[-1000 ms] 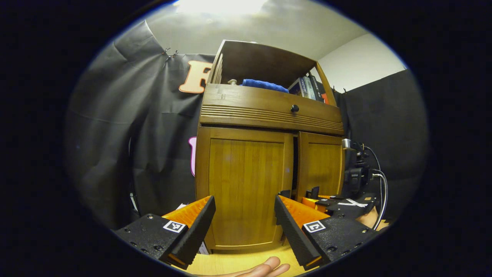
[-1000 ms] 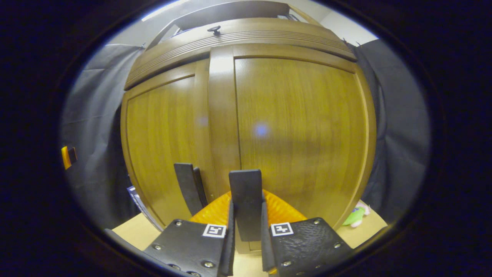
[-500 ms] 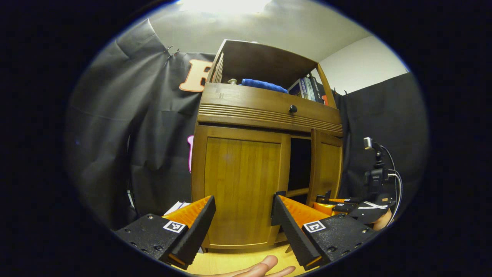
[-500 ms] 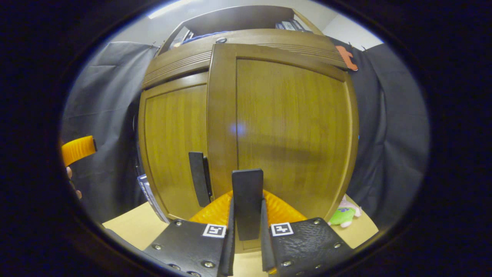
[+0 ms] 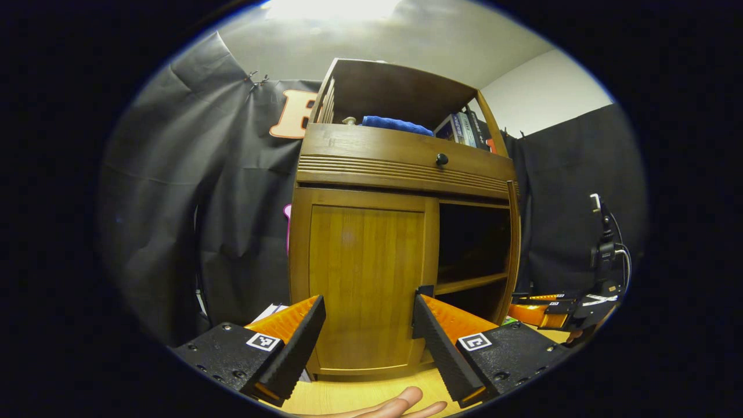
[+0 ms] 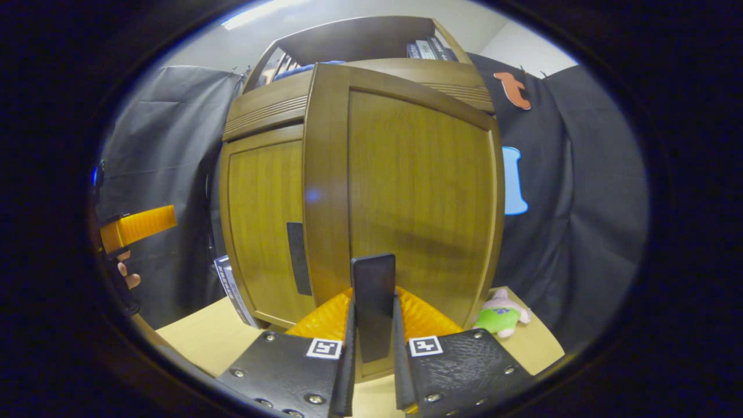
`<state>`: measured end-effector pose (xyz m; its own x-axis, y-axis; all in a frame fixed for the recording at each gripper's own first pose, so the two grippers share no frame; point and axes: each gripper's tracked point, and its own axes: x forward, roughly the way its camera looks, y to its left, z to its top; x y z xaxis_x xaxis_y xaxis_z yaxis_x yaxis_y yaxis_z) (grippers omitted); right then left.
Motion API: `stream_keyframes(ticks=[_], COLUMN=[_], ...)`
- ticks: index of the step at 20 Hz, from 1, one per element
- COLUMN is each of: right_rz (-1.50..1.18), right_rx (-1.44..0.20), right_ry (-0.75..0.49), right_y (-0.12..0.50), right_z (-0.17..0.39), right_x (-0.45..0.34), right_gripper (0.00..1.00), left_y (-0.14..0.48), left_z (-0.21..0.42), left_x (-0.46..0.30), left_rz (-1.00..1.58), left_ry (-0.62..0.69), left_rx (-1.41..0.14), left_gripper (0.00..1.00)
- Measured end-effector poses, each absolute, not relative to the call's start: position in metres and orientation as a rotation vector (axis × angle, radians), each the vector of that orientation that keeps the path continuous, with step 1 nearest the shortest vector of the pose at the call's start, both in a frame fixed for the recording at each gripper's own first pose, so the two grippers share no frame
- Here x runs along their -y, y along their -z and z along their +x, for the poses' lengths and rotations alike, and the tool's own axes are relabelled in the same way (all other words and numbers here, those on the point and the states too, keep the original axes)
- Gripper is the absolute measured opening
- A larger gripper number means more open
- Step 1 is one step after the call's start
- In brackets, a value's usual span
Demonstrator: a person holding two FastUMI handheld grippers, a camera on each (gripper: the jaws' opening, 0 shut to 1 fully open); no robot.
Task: Open the right door of the double-door shoe cabinet with the right hand, and open the left door with the left hand.
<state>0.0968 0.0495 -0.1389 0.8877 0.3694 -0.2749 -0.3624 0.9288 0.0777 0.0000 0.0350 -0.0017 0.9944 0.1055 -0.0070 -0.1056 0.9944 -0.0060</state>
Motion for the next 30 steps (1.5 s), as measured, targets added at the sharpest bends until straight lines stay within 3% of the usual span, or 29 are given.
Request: stream_keyframes(ticks=[1, 2, 3, 16, 26, 30], right_rz=[0.026, 0.021, 0.014, 0.012, -0.024, -0.040], right_rx=[-0.291, -0.292, -0.291, -0.300, -0.270, -0.281], right_ry=[-0.377, -0.373, -0.368, -0.217, -0.161, -0.145], right_y=[0.138, 0.137, 0.136, 0.134, 0.130, 0.131], right_z=[0.095, 0.095, 0.094, 0.075, 0.057, 0.057], right_x=[-0.047, -0.045, -0.044, 0.006, 0.029, 0.033], right_gripper=[0.28, 0.24, 0.28, 0.25, 0.25, 0.25], left_y=[0.003, 0.004, 0.003, -0.001, -0.001, 0.000], left_z=[0.000, -0.001, -0.003, -0.006, -0.007, -0.005], left_x=[-0.032, -0.029, -0.028, -0.027, -0.026, -0.028], left_rz=[-0.005, -0.001, 0.001, 0.004, 0.021, 0.024], left_ry=[-0.098, -0.090, -0.085, -0.084, -0.091, -0.094], left_rx=[-0.012, -0.015, -0.014, 0.011, 0.009, 0.001], left_gripper=[0.95, 0.92, 0.93, 0.92, 0.95, 0.92])
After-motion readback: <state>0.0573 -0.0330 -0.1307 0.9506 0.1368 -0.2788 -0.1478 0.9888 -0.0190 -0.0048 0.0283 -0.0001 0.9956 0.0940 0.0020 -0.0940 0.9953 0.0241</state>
